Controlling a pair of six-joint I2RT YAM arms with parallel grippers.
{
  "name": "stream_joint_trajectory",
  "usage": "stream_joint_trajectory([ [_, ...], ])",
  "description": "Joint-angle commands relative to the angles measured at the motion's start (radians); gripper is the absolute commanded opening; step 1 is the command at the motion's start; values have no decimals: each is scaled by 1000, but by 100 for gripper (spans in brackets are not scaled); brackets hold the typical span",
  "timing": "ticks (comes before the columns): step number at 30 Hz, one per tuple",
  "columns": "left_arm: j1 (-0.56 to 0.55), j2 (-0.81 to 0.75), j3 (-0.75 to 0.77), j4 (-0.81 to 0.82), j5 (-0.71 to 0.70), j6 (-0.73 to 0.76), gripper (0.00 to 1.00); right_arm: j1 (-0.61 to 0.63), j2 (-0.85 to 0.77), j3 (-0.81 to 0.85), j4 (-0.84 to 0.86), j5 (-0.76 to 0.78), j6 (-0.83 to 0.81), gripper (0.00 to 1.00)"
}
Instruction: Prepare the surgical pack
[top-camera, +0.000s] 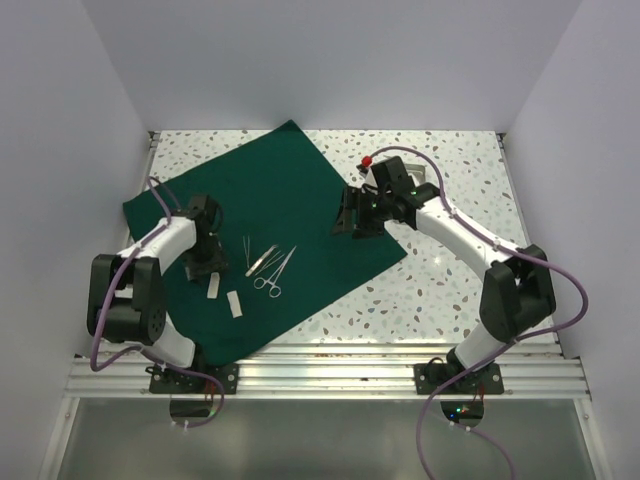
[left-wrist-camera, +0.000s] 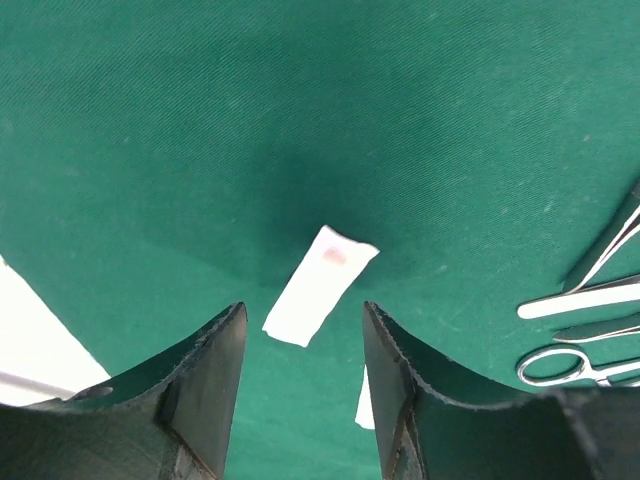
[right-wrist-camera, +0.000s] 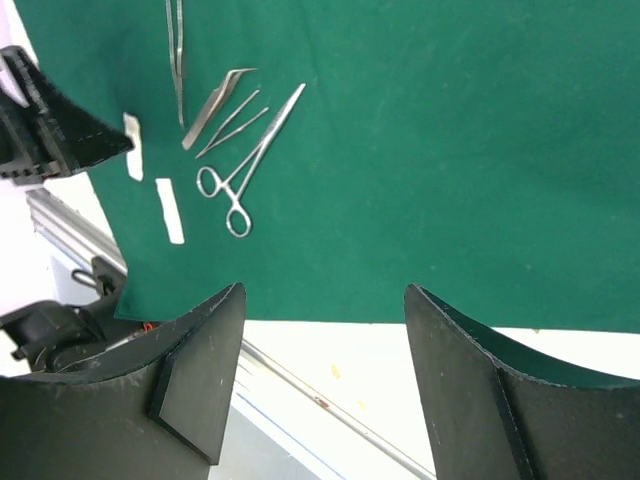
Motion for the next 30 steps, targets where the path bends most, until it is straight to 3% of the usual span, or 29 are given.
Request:
stream_joint_trajectory([
  [1, 1, 3, -19, 84, 25, 63, 54, -1, -59, -3, 44, -42, -24, 68],
  [16, 44, 116, -13, 166, 138, 201, 53, -1, -53, -35, 56, -66, -36, 68],
  [30, 64, 58, 6, 127, 181, 180, 31, 10, -41, -23, 65, -68, -24, 68],
])
